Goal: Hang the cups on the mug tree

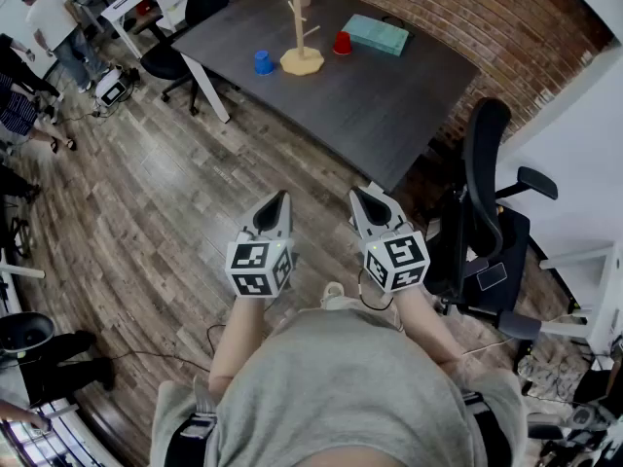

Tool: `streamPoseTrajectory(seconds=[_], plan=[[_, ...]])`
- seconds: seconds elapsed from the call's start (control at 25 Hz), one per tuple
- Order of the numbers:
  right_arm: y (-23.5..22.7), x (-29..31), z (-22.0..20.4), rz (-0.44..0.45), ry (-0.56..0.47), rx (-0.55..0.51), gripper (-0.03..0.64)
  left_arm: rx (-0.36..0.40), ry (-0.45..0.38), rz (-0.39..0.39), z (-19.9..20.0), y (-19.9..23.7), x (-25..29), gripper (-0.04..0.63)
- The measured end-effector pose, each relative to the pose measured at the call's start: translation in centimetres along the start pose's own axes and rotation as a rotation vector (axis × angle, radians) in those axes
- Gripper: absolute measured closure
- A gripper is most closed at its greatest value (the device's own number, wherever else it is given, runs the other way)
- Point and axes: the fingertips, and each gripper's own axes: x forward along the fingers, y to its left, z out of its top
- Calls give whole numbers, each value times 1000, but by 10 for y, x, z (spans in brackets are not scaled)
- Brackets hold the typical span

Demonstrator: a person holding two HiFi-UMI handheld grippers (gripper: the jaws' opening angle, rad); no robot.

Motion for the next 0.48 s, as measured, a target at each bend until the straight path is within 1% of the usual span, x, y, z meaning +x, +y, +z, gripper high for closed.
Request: streamPoseTrajectory(seconds=[0.2,0.48], plan=[[21,-29,-7,-6,-10,-5,618,-9,2,28,-17,-4,-33,586],[36,-48,-14,-13,-7,-4,618,10,-3,15,-24,-11,-56,586]])
